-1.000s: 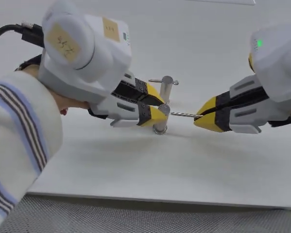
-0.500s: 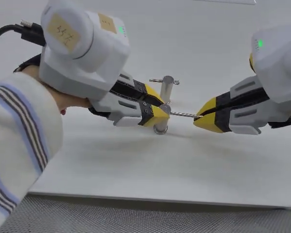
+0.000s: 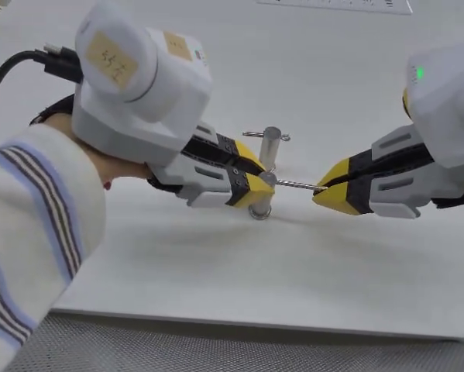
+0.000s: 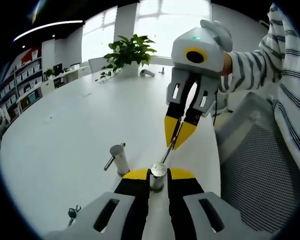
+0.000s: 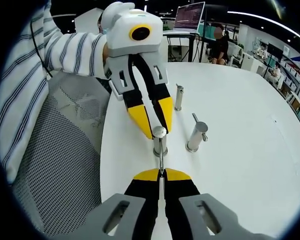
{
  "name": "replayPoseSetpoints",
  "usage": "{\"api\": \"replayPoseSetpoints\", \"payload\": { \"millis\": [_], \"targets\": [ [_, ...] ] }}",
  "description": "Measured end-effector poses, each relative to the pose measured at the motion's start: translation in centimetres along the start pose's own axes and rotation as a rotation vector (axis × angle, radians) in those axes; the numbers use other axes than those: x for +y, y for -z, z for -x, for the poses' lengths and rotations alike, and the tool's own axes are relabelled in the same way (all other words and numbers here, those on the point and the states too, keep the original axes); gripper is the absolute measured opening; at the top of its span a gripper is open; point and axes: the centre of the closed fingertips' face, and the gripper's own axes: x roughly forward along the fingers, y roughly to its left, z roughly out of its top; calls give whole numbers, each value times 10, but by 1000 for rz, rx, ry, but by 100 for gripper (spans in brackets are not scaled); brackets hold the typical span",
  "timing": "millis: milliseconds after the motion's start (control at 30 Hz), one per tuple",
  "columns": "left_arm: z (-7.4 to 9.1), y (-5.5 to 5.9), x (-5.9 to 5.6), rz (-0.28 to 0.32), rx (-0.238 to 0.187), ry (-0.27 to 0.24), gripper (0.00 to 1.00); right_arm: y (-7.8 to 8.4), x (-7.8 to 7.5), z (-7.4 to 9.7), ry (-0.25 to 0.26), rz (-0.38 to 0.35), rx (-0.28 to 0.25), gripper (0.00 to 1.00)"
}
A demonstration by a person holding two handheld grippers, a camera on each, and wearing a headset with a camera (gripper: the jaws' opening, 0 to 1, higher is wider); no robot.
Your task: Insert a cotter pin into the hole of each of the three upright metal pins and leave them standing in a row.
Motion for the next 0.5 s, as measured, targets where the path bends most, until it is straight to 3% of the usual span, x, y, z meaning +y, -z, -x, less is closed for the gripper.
{"api": "replayPoseSetpoints", "payload": {
  "millis": [500],
  "targets": [
    [-1,2,2,15,3,-12,10,-2,-3,-7,6,23,14,0]
  ]
}}
